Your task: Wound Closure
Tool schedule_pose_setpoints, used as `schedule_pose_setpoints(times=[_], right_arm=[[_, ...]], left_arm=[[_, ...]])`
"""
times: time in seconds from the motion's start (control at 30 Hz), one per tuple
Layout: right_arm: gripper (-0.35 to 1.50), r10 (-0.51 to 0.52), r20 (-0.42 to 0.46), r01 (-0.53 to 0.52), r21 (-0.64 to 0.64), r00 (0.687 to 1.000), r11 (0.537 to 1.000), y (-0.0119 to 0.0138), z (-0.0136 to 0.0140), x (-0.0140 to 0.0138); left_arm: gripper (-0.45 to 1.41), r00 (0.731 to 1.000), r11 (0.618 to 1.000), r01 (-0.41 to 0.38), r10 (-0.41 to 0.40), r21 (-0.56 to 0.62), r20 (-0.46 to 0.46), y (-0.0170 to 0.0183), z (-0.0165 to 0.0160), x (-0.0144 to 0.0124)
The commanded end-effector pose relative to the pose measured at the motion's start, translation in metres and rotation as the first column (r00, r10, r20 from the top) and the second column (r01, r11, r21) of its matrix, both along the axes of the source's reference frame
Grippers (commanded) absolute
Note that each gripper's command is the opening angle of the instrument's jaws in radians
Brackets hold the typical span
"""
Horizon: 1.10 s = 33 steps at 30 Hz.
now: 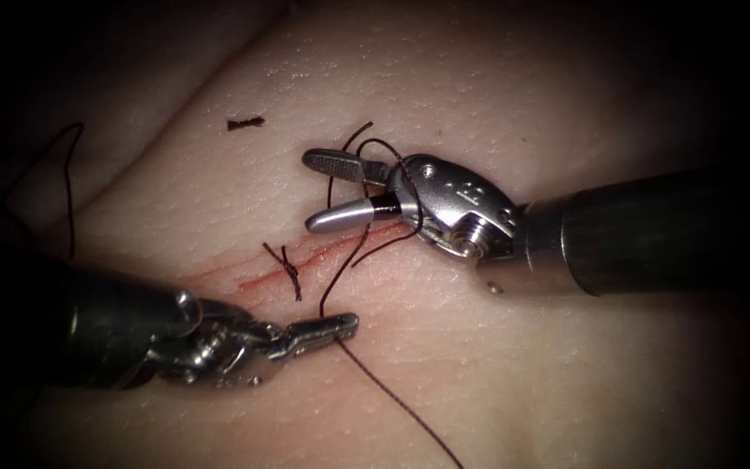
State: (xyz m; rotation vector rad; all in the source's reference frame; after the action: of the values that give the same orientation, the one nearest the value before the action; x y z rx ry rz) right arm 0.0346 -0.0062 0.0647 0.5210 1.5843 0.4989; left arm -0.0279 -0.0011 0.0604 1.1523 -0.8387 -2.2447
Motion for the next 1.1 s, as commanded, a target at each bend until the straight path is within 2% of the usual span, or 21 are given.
schedule_pose_setpoints(times=[0.03,0.1,0.17,0.33,0.5,0.57,0.63,0.9,1.1], right_arm=[[0.86,-0.03,0.025,0.03,0.0,0.999,1.0,-0.0002,0.0005,0.0007],[0.84,-0.045,0.074,0.047,-0.028,0.996,0.999,-0.0002,0.0007,0.0006],[1.01,-0.079,0.118,0.086,-0.051,0.99,0.995,-0.0004,0.0009,0.0006],[1.08,-0.151,0.193,0.173,-0.104,0.97,0.979,-0.0011,0.0007,0.0009],[1.11,-0.216,0.256,0.256,-0.132,0.942,0.958,-0.0018,0.0003,0.0015],[1.19,-0.237,0.277,0.282,-0.136,0.931,0.95,-0.002,0.0001,0.0017],[1.29,-0.251,0.29,0.299,-0.135,0.924,0.945,-0.0024,-0.0001,0.0019],[1.29,-0.4,0.286,0.449,-0.128,0.871,0.885,-0.0041,-0.0005,0.0023],[1.28,-0.51,0.242,0.549,-0.131,0.825,0.826,-0.0048,-0.0007,0.0021]], left_arm=[[-0.45,1.0,1.0,-0.007,0.007,-0.004,-0.002,-0.0005,-0.0001,-0.0005],[-0.45,1.0,1.0,-0.02,0.02,-0.015,-0.002,-0.0005,-0.0015,-0.0006],[-0.45,0.999,0.999,-0.041,0.041,-0.027,0.002,-0.0002,-0.0034,-0.0008],[-0.45,0.995,0.992,-0.102,0.103,-0.075,0.008,0.0012,-0.0058,-0.001],[-0.45,0.991,0.988,-0.125,0.128,-0.088,0.029,0.0027,-0.0061,-0.0006],[-0.45,0.988,0.986,-0.146,0.149,-0.084,0.035,0.0033,-0.0061,-0.0004],[-0.45,0.986,0.984,-0.157,0.161,-0.086,0.045,0.004,-0.0062,-0.0001],[-0.45,0.975,0.979,-0.189,0.196,-0.073,0.107,0.0073,-0.0071,0.0017],[-0.45,0.969,0.98,-0.189,0.197,-0.068,0.149,0.0098,-0.0078,0.0032]])
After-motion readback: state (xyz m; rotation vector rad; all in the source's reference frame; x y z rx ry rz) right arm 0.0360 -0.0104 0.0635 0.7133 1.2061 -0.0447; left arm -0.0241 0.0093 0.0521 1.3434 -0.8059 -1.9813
